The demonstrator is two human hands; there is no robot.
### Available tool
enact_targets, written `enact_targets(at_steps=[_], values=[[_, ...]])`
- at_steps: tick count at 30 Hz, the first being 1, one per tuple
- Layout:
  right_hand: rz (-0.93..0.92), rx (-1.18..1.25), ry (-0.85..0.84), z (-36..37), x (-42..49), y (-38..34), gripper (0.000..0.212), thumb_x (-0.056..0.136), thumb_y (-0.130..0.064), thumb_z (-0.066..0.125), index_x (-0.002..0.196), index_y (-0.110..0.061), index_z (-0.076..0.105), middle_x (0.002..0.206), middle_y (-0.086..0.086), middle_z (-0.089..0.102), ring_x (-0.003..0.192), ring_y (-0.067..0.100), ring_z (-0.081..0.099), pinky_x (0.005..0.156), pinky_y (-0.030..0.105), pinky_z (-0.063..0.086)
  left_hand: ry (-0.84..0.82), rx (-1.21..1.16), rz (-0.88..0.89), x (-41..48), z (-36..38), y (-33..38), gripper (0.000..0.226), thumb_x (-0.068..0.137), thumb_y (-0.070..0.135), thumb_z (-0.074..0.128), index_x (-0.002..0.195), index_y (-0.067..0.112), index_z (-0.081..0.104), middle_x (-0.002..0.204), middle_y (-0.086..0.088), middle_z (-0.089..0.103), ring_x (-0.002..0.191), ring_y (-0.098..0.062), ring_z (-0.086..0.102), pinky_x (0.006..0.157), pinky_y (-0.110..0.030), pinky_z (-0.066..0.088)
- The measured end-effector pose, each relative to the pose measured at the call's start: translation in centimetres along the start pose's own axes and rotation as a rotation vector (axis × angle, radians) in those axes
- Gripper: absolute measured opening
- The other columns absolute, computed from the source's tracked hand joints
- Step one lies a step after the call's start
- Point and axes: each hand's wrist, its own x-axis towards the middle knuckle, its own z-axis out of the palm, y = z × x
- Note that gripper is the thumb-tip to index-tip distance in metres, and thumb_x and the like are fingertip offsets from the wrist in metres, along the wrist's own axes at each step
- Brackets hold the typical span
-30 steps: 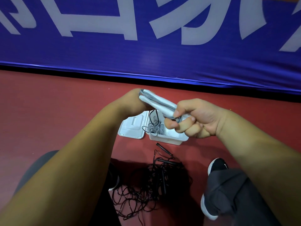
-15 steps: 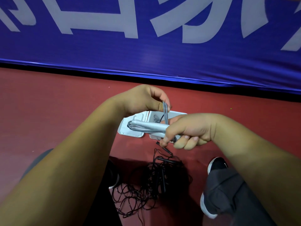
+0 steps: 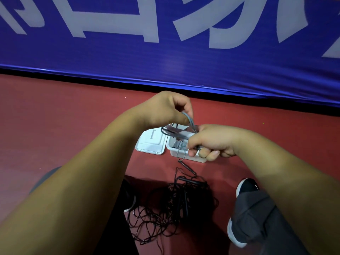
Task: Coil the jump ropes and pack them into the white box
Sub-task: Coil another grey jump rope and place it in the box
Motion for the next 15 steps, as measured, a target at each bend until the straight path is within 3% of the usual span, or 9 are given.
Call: enact_targets(at_steps=[2,5,8,10,15], values=[[-0.036,0.070,0.049,-0.3,0.0,-0.1,0.014,0.096,-0.002,0.055,0.108,-0.007,0.059,0.073,0.010,0.056,0.048,0.012,0.023,0.041,0.016,0.018,0.004,-0.001,-0.001,0.0,-0.1,0.0,0.014,0.079,-0.004,0.082,0.087,0.004,0.074,0.081,-0.015,0.071,0.071,-0.017,0.063,0.067,-0.034,0.052],[-0.055,0.074,0.130,-0.5,0.4,0.1,0.012,0.099,-0.002,0.053,0.109,-0.008,0.058,0.069,0.006,0.050,0.048,0.012,0.025,0.039,0.017,0.019,-0.032,0.046,0.010,-0.1,-0.4,-0.1,0.014,0.082,0.005,0.086,0.087,0.009,0.075,0.087,-0.023,0.069,0.073,-0.020,0.062,0.069,-0.036,0.051],[-0.112,0.079,0.300,-0.6,0.8,0.1,0.015,0.099,-0.002,0.051,0.109,-0.008,0.060,0.070,0.006,0.047,0.047,0.012,0.026,0.041,0.017,0.019,-0.057,0.177,0.001,-0.2,-1.0,-0.4,0.014,0.087,0.011,0.080,0.092,0.024,0.078,0.089,-0.013,0.072,0.073,-0.026,0.064,0.067,-0.041,0.053],[-0.163,0.139,0.414,-1.1,0.8,0.0,0.018,0.099,-0.001,0.050,0.111,-0.007,0.061,0.071,0.007,0.045,0.044,0.011,0.026,0.041,0.017,0.019,-0.065,0.269,-0.049,-0.4,-1.4,-0.5,0.025,0.091,0.010,0.072,0.100,0.033,0.078,0.092,-0.004,0.076,0.083,-0.031,0.070,0.072,-0.044,0.058],[-0.223,0.257,0.491,-2.2,0.3,-0.6,0.011,0.100,0.000,0.051,0.101,-0.010,0.056,0.071,0.007,0.047,0.044,0.010,0.024,0.040,0.019,0.018,-0.144,0.423,-0.254,-1.1,-1.6,-1.5,0.016,0.099,0.013,0.059,0.096,0.020,0.073,0.080,0.001,0.078,0.065,-0.010,0.074,0.062,-0.026,0.052]])
